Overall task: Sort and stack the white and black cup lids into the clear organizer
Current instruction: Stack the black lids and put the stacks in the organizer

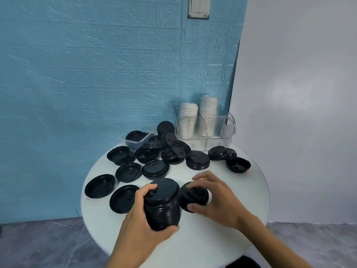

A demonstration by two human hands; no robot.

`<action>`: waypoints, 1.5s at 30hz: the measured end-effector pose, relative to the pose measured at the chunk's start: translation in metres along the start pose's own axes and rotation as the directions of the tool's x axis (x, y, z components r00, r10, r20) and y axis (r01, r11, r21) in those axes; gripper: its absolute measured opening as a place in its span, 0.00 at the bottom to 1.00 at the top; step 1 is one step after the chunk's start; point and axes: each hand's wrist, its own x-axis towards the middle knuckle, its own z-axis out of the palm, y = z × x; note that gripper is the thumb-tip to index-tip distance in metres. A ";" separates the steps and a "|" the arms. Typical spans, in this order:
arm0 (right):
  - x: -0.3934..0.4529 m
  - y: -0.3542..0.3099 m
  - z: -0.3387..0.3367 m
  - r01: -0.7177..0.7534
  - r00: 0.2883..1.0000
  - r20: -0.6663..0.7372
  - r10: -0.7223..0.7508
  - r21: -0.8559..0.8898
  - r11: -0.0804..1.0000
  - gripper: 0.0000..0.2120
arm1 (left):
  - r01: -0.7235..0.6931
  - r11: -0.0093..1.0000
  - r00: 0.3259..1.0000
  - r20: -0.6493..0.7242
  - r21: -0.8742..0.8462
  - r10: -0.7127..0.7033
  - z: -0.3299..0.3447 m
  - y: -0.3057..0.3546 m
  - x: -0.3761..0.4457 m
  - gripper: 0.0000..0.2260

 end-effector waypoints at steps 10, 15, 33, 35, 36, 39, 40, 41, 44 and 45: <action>0.006 0.012 0.010 -0.084 0.996 0.041 0.085 -0.030 0.996 0.19 | 0.006 1.000 1.000 -0.012 0.009 -0.006 0.002 0.000 0.000 0.49; 0.006 0.015 0.014 -0.117 0.993 0.023 0.119 -0.072 0.991 0.30 | 0.006 1.000 1.000 -0.014 0.003 -0.006 0.002 0.000 0.002 0.49; -0.013 0.009 0.012 -0.115 0.990 0.076 0.120 -0.065 0.991 0.32 | -0.088 0.991 0.996 -0.025 0.102 0.091 -0.001 0.011 0.012 0.48; -0.015 0.006 0.012 -0.127 0.990 0.052 0.130 -0.049 0.991 0.35 | -0.092 0.992 0.994 -0.046 0.080 0.096 0.002 0.018 0.025 0.48; -0.015 0.006 0.012 -0.135 0.990 0.045 0.136 -0.034 0.990 0.37 | -0.095 0.993 0.994 -0.047 0.076 0.099 0.005 0.023 0.033 0.47; -0.013 0.004 0.009 -0.158 0.986 0.065 0.155 0.045 0.986 0.46 | -0.103 0.992 0.995 -0.003 0.069 0.103 0.022 0.033 0.053 0.46; -0.013 0.004 0.008 -0.164 0.985 0.073 0.159 0.066 0.984 0.49 | -0.104 0.992 0.995 0.020 0.068 0.103 0.028 0.035 0.058 0.46; -0.013 0.004 0.008 -0.168 0.984 0.080 0.161 0.084 0.982 0.53 | -0.103 0.992 0.994 0.041 0.068 0.100 0.034 0.036 0.060 0.46; -0.012 0.007 0.006 -0.173 0.982 0.094 0.161 0.132 0.976 0.56 | -0.092 0.993 0.992 0.092 0.073 0.085 0.049 0.036 0.064 0.47; -0.012 0.008 0.006 -0.174 0.982 0.096 0.162 0.142 0.974 0.55 | -0.086 0.994 0.992 0.099 0.071 0.079 0.052 0.036 0.064 0.47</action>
